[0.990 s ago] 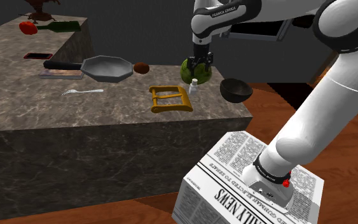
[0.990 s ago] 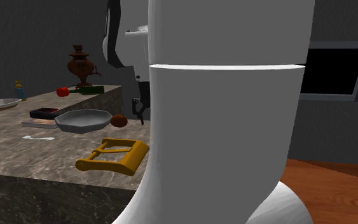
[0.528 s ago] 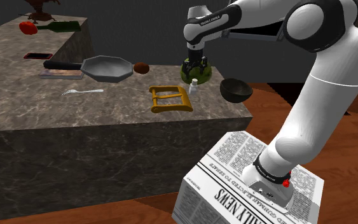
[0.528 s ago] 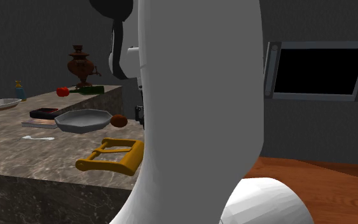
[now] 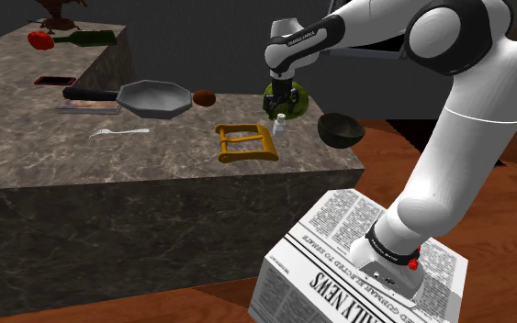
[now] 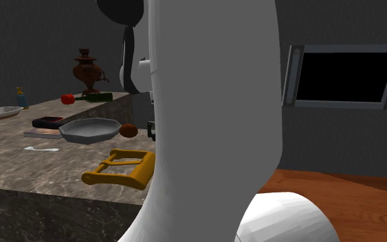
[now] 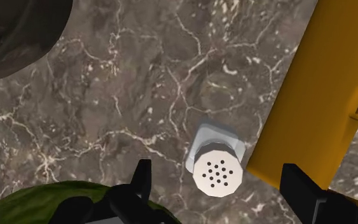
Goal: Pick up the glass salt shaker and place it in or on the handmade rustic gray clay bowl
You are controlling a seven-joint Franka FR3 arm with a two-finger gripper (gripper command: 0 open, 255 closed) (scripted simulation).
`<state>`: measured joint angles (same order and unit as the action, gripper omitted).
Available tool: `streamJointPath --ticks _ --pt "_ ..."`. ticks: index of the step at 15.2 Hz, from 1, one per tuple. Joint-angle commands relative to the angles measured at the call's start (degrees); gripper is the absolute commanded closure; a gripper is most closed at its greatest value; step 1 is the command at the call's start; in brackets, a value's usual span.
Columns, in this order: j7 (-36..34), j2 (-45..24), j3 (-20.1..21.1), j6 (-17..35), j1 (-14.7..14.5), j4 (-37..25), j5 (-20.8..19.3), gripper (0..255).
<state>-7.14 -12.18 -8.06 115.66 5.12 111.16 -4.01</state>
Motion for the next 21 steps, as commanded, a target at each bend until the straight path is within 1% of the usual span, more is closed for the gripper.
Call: streamJointPath --ticks 1,4,5,14,21 --pt "-0.01 -0.04 -0.01 0.43 0.01 0.08 -0.01 0" --pt "-0.01 -0.04 -0.01 0.43 0.01 0.08 -0.01 0" --pt "-0.01 -0.04 -0.01 0.43 0.01 0.07 -0.01 255" --pt "-0.01 -0.04 -0.01 0.43 0.01 0.08 -0.01 255" --pt "0.19 2.08 -0.03 -4.46 -0.09 -2.71 -0.17 255"
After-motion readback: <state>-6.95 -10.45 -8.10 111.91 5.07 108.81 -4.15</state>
